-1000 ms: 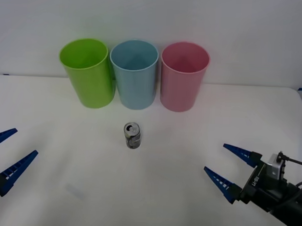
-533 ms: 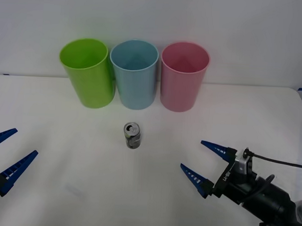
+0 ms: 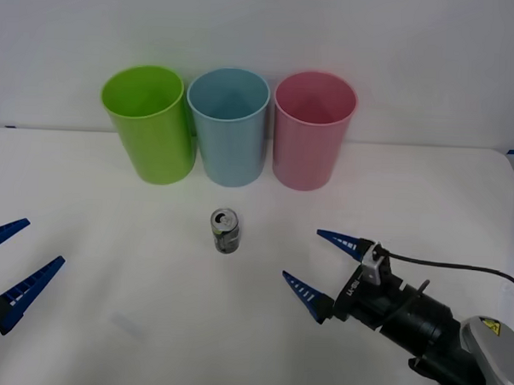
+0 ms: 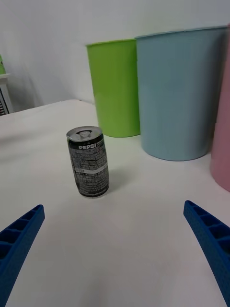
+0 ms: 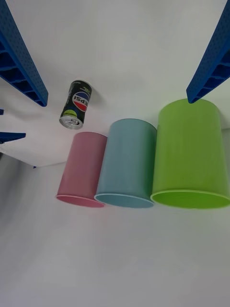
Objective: Grasp the object on the table and drop it into the matching bin: aluminum can to the light blue bin, PET bottle to the pink bin.
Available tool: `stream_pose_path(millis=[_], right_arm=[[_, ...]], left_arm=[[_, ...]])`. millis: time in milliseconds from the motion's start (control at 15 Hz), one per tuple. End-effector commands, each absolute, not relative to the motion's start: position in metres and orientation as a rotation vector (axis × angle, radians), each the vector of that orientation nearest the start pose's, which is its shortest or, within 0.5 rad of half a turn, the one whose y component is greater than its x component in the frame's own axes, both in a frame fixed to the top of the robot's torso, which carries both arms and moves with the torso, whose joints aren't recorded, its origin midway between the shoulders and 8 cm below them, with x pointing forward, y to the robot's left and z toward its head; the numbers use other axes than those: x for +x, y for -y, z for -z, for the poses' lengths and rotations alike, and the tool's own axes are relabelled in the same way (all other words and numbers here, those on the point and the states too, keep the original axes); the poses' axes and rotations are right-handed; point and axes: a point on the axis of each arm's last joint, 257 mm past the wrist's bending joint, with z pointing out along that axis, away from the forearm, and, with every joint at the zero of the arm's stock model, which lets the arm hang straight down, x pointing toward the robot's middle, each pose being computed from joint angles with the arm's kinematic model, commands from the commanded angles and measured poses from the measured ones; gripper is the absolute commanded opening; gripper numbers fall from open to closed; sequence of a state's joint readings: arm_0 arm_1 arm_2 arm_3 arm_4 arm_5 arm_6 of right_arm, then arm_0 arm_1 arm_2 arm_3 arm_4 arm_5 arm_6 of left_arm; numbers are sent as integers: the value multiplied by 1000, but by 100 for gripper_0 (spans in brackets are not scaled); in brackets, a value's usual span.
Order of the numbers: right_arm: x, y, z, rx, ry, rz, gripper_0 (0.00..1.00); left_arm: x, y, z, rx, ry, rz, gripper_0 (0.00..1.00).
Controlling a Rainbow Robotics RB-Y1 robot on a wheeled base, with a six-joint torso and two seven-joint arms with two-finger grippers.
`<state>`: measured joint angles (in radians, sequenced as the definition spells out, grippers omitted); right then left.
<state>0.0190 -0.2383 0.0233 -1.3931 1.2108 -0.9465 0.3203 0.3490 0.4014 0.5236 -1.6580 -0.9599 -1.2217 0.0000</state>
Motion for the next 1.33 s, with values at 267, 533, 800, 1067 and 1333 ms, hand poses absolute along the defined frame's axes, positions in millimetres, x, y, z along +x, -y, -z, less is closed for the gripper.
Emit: stream_pose_path(millis=[267, 533, 800, 1067, 1333], right_arm=[[457, 61, 287, -760, -1446, -644, 100], [476, 37, 294, -761, -1468, -631, 100], [489, 11, 300, -769, -1486, -631, 100], [496, -12, 305, -797, -1499, -632, 100], [499, -32, 303, -811, -1503, -616, 100]], left_arm=[[342, -330, 169, 465, -1441, 567, 100], [342, -330, 169, 465, -1441, 567, 100], [342, -330, 169, 465, -1441, 567, 100], [342, -330, 169, 465, -1441, 567, 100], [342, -330, 169, 465, -1441, 567, 100]])
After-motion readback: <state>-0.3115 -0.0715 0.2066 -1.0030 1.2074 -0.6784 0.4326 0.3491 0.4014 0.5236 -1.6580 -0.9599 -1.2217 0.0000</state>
